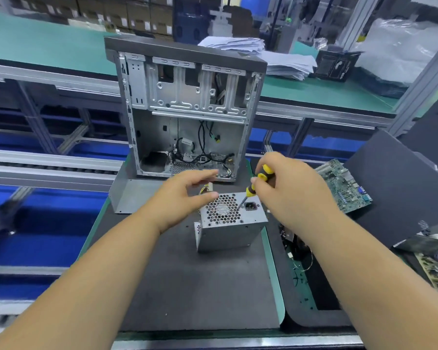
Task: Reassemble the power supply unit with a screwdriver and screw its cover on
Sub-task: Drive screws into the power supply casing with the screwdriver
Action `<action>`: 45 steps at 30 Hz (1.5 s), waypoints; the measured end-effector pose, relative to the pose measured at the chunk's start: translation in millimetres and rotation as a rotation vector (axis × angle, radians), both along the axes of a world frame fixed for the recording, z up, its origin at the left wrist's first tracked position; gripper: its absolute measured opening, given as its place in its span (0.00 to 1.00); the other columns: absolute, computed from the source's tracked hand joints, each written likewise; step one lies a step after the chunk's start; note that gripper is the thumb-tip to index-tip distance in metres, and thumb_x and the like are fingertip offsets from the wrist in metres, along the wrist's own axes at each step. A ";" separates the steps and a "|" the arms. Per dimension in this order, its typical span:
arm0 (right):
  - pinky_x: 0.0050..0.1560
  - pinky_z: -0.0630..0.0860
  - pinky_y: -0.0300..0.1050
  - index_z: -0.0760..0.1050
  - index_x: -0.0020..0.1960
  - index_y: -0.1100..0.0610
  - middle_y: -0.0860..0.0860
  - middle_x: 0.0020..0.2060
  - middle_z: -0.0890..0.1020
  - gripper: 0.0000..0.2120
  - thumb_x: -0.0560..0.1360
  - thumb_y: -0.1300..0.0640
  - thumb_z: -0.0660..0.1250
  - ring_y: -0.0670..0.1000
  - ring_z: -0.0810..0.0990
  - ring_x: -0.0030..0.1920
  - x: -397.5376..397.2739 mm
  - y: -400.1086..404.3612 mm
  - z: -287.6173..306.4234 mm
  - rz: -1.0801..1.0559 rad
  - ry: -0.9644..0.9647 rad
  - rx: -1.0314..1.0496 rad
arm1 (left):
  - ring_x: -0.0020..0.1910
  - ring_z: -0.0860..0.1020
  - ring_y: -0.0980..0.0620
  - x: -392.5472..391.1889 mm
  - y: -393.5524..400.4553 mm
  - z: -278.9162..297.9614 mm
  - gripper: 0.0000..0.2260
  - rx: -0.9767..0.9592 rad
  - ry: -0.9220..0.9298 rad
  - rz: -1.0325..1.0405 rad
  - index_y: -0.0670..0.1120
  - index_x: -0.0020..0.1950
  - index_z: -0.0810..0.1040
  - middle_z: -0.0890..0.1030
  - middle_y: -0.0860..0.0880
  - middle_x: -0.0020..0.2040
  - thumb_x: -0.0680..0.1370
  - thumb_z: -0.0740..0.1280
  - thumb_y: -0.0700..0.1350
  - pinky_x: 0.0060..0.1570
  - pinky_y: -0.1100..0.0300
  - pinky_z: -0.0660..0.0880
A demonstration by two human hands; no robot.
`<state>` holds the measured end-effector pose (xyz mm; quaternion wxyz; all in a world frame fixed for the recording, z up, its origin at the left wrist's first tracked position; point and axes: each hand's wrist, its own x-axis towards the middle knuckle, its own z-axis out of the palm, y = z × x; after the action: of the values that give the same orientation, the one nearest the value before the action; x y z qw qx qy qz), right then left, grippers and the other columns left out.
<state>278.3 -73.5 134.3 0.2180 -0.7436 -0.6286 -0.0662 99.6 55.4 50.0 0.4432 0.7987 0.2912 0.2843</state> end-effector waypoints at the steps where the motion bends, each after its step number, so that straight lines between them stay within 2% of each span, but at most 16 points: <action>1: 0.34 0.70 0.46 0.70 0.45 0.50 0.47 0.35 0.78 0.04 0.77 0.51 0.64 0.52 0.74 0.38 -3.2 5.1 2.1 0.014 0.031 0.038 | 0.61 0.75 0.65 -14.8 3.3 -2.9 0.20 -0.011 -0.001 0.053 0.58 0.66 0.77 0.78 0.61 0.61 0.75 0.72 0.47 0.67 0.64 0.69; 3: 0.33 0.68 0.44 0.72 0.47 0.49 0.45 0.34 0.76 0.03 0.76 0.51 0.65 0.49 0.74 0.37 -13.4 18.4 1.7 0.051 0.082 0.064 | 0.58 0.76 0.66 -41.6 6.7 -8.9 0.16 -0.048 -0.004 0.150 0.58 0.63 0.79 0.79 0.60 0.60 0.77 0.71 0.44 0.59 0.74 0.69; 5: 0.35 0.65 0.45 0.73 0.50 0.48 0.44 0.35 0.75 0.03 0.77 0.51 0.66 0.49 0.73 0.38 -26.2 34.2 -5.6 0.086 0.107 0.055 | 0.54 0.78 0.64 -64.3 8.4 -16.0 0.13 -0.090 -0.050 0.253 0.55 0.59 0.82 0.81 0.59 0.56 0.77 0.70 0.42 0.52 0.78 0.70; 8: 0.37 0.66 0.44 0.75 0.51 0.47 0.43 0.36 0.74 0.04 0.76 0.51 0.66 0.49 0.73 0.40 -46.3 60.5 -26.8 0.115 0.133 0.010 | 0.51 0.79 0.64 -94.5 11.6 -27.8 0.10 -0.151 -0.124 0.395 0.54 0.55 0.84 0.83 0.60 0.52 0.78 0.68 0.41 0.49 0.77 0.71; 12: 0.39 0.68 0.45 0.75 0.52 0.47 0.46 0.40 0.77 0.06 0.76 0.50 0.65 0.52 0.75 0.44 -63.2 96.4 -61.8 0.076 0.102 -0.138 | 0.52 0.79 0.64 -127.9 19.8 -45.9 0.11 -0.212 -0.130 0.502 0.57 0.52 0.84 0.84 0.61 0.50 0.79 0.67 0.41 0.51 0.70 0.71; 16: 0.42 0.69 0.47 0.77 0.55 0.49 0.53 0.45 0.80 0.09 0.76 0.51 0.64 0.56 0.75 0.52 -66.4 125.1 -90.3 0.009 0.030 -0.265 | 0.51 0.80 0.65 -147.1 28.5 -63.0 0.11 -0.245 -0.106 0.538 0.59 0.50 0.84 0.83 0.62 0.49 0.79 0.67 0.42 0.51 0.68 0.71; 19: 0.43 0.67 0.47 0.77 0.55 0.52 0.55 0.45 0.81 0.10 0.76 0.53 0.63 0.58 0.73 0.58 -65.0 139.4 -104.3 -0.010 -0.006 -0.329 | 0.49 0.79 0.63 -152.2 34.2 -72.3 0.11 -0.260 -0.079 0.557 0.62 0.51 0.83 0.83 0.61 0.48 0.78 0.68 0.45 0.48 0.67 0.72; 22: 0.45 0.68 0.47 0.77 0.57 0.51 0.55 0.45 0.79 0.11 0.76 0.52 0.63 0.57 0.72 0.58 -65.1 145.4 -112.4 -0.042 0.013 -0.381 | 0.47 0.78 0.65 -153.2 37.5 -77.9 0.10 -0.278 -0.061 0.573 0.63 0.51 0.82 0.83 0.63 0.47 0.78 0.68 0.47 0.44 0.72 0.70; 26: 0.49 0.70 0.48 0.77 0.58 0.50 0.55 0.50 0.81 0.12 0.76 0.51 0.64 0.58 0.72 0.60 -62.9 148.0 -118.8 -0.047 0.012 -0.421 | 0.45 0.77 0.66 -148.9 38.9 -80.7 0.09 -0.309 -0.070 0.556 0.62 0.51 0.83 0.82 0.63 0.45 0.78 0.68 0.47 0.39 0.78 0.70; 30: 0.48 0.72 0.47 0.77 0.57 0.49 0.53 0.45 0.81 0.10 0.77 0.50 0.64 0.56 0.73 0.57 -58.8 145.2 -112.6 -0.038 0.018 -0.367 | 0.44 0.77 0.66 -142.3 39.3 -80.4 0.09 -0.322 -0.070 0.539 0.61 0.51 0.83 0.82 0.63 0.45 0.78 0.68 0.46 0.40 0.77 0.70; 33: 0.44 0.70 0.47 0.77 0.52 0.45 0.49 0.39 0.76 0.06 0.76 0.50 0.65 0.54 0.74 0.51 -50.8 135.6 -95.4 -0.044 0.155 -0.213 | 0.45 0.78 0.64 -133.7 38.4 -76.8 0.09 -0.340 -0.069 0.538 0.62 0.51 0.83 0.83 0.59 0.45 0.78 0.68 0.47 0.42 0.73 0.70; 36: 0.36 0.70 0.44 0.75 0.47 0.43 0.48 0.41 0.79 0.03 0.75 0.51 0.64 0.50 0.77 0.43 -43.8 119.5 -70.9 -0.022 0.392 -0.051 | 0.47 0.80 0.61 -116.1 35.7 -66.8 0.08 -0.418 -0.137 0.498 0.58 0.51 0.83 0.84 0.55 0.48 0.78 0.68 0.44 0.47 0.67 0.74; 38: 0.39 0.76 0.48 0.76 0.46 0.43 0.48 0.40 0.81 0.05 0.75 0.52 0.64 0.50 0.80 0.42 -41.6 105.7 -53.6 0.005 0.581 0.026 | 0.49 0.81 0.55 -97.3 32.3 -57.1 0.08 -0.538 -0.268 0.456 0.50 0.53 0.81 0.84 0.48 0.51 0.79 0.66 0.39 0.52 0.62 0.77; 40: 0.44 0.77 0.52 0.77 0.46 0.43 0.50 0.38 0.82 0.06 0.76 0.54 0.64 0.53 0.81 0.43 -38.6 91.1 -38.3 0.035 0.725 0.087 | 0.47 0.82 0.52 -75.1 28.3 -46.6 0.06 -0.671 -0.388 0.429 0.45 0.55 0.78 0.83 0.44 0.52 0.80 0.64 0.38 0.52 0.59 0.78; 45: 0.42 0.74 0.39 0.79 0.46 0.48 0.47 0.33 0.82 0.06 0.77 0.57 0.64 0.46 0.81 0.40 -18.7 56.9 -16.9 0.078 0.854 0.208 | 0.43 0.84 0.50 -21.1 14.8 -25.3 0.07 -0.947 -0.640 0.329 0.44 0.54 0.76 0.84 0.42 0.47 0.83 0.59 0.41 0.46 0.60 0.81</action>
<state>259.6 -16.6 117.3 0.5341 -0.6540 -0.4999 0.1925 78.5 70.2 24.8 0.7669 0.3333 0.3584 0.4151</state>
